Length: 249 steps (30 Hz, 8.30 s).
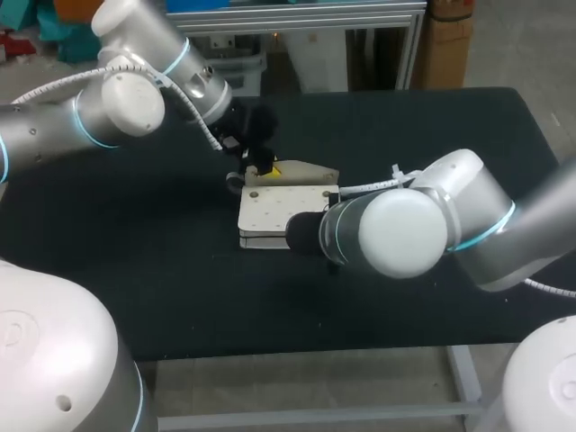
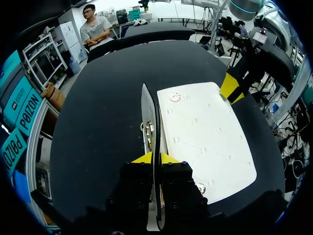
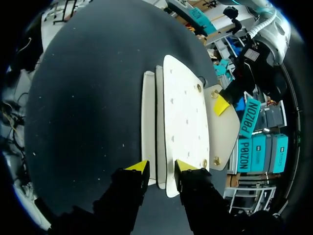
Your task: Pick up the bag, open it, inspect its contents, close it, and place it on the opposite side
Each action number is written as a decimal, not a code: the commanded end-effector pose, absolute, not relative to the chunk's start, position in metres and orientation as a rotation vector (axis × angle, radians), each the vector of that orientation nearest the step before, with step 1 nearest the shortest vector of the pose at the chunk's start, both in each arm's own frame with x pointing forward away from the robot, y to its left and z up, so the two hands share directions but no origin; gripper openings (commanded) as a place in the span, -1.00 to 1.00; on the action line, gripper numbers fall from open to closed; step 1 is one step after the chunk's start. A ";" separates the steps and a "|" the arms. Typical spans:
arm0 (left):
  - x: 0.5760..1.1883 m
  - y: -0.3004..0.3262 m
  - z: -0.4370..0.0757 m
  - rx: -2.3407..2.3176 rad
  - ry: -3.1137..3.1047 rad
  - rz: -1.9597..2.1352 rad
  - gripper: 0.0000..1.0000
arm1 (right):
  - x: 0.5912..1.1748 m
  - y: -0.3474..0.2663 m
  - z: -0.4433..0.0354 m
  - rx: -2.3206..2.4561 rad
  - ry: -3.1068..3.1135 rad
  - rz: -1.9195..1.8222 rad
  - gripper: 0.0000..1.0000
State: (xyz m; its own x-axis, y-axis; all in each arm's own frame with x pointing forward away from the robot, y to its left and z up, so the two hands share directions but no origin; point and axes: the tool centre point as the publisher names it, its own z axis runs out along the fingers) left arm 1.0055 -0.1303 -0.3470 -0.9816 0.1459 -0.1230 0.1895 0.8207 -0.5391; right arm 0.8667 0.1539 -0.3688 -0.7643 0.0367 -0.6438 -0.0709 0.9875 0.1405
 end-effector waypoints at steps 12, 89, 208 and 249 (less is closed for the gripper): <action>1.006 -0.135 -0.356 0.307 2.944 -0.854 -1.00 | 0.878 0.157 -0.374 -0.083 2.121 0.181 -0.30; 0.967 -0.137 -0.325 0.273 2.629 -0.799 0.41 | 0.884 0.155 -0.389 -0.111 2.134 0.118 -1.00; 0.944 -0.095 -0.320 0.294 2.672 -1.151 1.00 | 0.888 0.156 -0.391 -0.079 2.158 0.107 1.00; 0.961 -0.090 -0.280 -0.138 2.822 -1.234 1.00 | 0.864 0.142 -0.334 -0.006 2.205 0.136 1.00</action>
